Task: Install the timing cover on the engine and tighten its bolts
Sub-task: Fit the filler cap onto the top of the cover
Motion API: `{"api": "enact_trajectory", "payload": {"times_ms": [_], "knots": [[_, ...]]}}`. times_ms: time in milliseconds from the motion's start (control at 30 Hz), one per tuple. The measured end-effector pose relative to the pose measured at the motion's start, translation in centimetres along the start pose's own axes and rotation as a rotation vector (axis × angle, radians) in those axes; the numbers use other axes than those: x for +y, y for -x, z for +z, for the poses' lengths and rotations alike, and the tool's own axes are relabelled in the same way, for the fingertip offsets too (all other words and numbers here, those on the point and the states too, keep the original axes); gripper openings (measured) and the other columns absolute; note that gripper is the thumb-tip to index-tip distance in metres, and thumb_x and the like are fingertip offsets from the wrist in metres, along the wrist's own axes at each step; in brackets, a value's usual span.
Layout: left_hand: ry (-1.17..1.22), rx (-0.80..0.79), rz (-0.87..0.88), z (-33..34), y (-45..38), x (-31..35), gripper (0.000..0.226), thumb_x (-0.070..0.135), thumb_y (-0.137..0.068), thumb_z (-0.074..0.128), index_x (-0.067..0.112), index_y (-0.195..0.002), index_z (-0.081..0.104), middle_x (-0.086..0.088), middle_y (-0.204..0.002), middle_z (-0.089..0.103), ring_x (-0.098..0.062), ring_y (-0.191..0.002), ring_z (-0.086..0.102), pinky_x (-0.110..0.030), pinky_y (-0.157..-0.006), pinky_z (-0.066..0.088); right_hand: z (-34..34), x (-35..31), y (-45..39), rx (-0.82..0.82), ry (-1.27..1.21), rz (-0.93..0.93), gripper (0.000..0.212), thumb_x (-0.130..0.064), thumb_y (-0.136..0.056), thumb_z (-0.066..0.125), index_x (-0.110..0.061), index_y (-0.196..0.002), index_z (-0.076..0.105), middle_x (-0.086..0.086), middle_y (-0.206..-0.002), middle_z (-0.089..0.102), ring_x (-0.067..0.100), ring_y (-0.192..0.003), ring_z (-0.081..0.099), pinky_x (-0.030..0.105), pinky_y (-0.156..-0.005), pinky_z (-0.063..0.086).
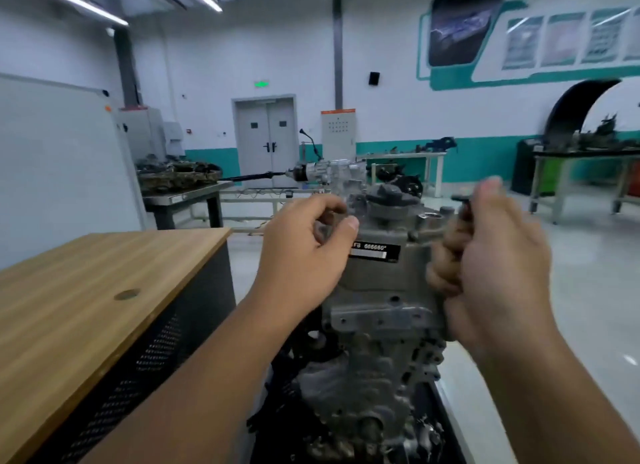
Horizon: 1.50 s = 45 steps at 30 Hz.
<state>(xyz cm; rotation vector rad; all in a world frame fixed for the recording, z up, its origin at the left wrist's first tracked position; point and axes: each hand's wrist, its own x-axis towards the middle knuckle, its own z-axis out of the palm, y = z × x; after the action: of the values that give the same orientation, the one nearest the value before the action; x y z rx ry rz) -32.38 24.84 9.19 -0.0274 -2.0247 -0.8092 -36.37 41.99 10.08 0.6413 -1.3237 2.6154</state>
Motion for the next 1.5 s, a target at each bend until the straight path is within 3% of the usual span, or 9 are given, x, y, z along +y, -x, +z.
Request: {"api": "enact_trajectory", "payload": {"times_ms": [167,267,500,600,700,833,1200,1300,1500], "knots": [[-0.309,-0.238,0.067,5.8,-6.7,-0.1,0.081,0.072,-0.079,0.061,0.041,-0.151,0.041,0.006,-0.149,0.049,-0.02,-0.138,0.043,-0.044,-0.111,0.039,-5.6,-2.3,-9.8,-0.007,0.692,-0.378,0.034,-0.052,-0.099,0.054,-0.024,-0.079,0.055,0.009,-0.066,0.05,0.019,-0.058,0.043,0.045,-0.053,0.039],[-0.361,-0.265,0.087,7.7,-8.0,-1.5,0.083,0.075,-0.076,0.062,0.032,-0.146,0.051,0.006,-0.138,0.061,-0.02,-0.126,0.056,-0.042,-0.103,0.049,-6.4,-1.4,-13.8,-0.218,0.995,-0.482,0.027,-0.041,-0.099,0.062,-0.02,-0.081,0.061,-0.013,-0.057,0.056,0.002,-0.05,0.043,0.02,-0.047,0.034],[-0.105,-0.214,0.079,8.1,-8.9,-3.5,0.08,0.079,-0.058,0.068,0.032,-0.123,0.07,0.021,-0.106,0.07,0.013,-0.099,0.062,0.0,-0.08,0.042,-6.5,1.5,-16.3,-0.533,1.272,-0.472,0.024,-0.045,-0.093,0.063,-0.023,-0.083,0.064,-0.006,-0.061,0.055,0.005,-0.058,0.048,0.031,-0.054,0.036],[-0.064,-0.226,0.077,8.1,-9.0,-3.6,0.067,0.069,-0.062,0.076,0.031,-0.116,0.073,0.022,-0.099,0.071,0.013,-0.093,0.063,0.0,-0.075,0.041,-6.2,2.2,-16.6,-0.588,1.379,-0.462,0.022,-0.046,-0.092,0.063,-0.025,-0.085,0.065,-0.013,-0.064,0.054,0.0,-0.063,0.048,0.03,-0.057,0.034],[-0.014,-0.226,0.082,8.2,-9.1,-3.8,0.044,0.065,-0.063,0.078,0.042,-0.099,0.07,0.024,-0.091,0.071,0.011,-0.089,0.065,-0.003,-0.074,0.044,-5.6,2.5,-16.9,-0.583,1.306,-0.464,0.021,-0.04,-0.093,0.067,-0.026,-0.079,0.061,-0.019,-0.062,0.057,-0.002,-0.06,0.049,0.031,-0.056,0.033],[-0.008,-0.227,0.067,8.2,-9.1,-4.0,0.074,0.079,-0.054,0.071,0.032,-0.11,0.074,0.02,-0.098,0.072,0.008,-0.092,0.065,-0.012,-0.08,0.049,-5.0,2.4,-17.3,-0.604,1.432,-0.466,0.028,-0.039,-0.092,0.07,-0.027,-0.072,0.054,-0.012,-0.061,0.05,0.0,-0.06,0.045,0.031,-0.057,0.029],[0.077,-0.253,0.046,8.0,-9.2,-4.3,0.067,0.084,-0.045,0.072,0.045,-0.1,0.066,0.024,-0.097,0.069,0.015,-0.091,0.062,-0.006,-0.078,0.046,-4.7,2.1,-19.1,-0.811,1.36,-0.465,0.036,-0.042,-0.086,0.075,-0.019,-0.071,0.053,-0.017,-0.06,0.053,-0.001,-0.055,0.043,0.015,-0.052,0.029],[0.125,-0.263,0.053,7.9,-9.3,-4.1,0.055,0.077,-0.049,0.083,0.047,-0.091,0.063,0.025,-0.094,0.068,0.019,-0.089,0.06,0.003,-0.072,0.042,-4.5,2.3,-19.9,-0.799,1.181,-0.371,0.051,-0.049,-0.07,0.077,-0.003,-0.078,0.058,-0.007,-0.057,0.044,0.002,-0.051,0.035,0.018,-0.05,0.03],[0.143,-0.279,0.048,7.9,-9.4,-4.3,0.067,0.073,-0.049,0.078,0.04,-0.106,0.068,0.021,-0.098,0.069,0.016,-0.092,0.06,0.002,-0.073,0.043,-5.3,2.8,-20.6,-0.834,1.087,-0.289,0.044,-0.045,-0.076,0.077,-0.008,-0.099,0.074,-0.012,-0.046,0.038,0.002,-0.045,0.03,0.016,-0.046,0.024]]}}
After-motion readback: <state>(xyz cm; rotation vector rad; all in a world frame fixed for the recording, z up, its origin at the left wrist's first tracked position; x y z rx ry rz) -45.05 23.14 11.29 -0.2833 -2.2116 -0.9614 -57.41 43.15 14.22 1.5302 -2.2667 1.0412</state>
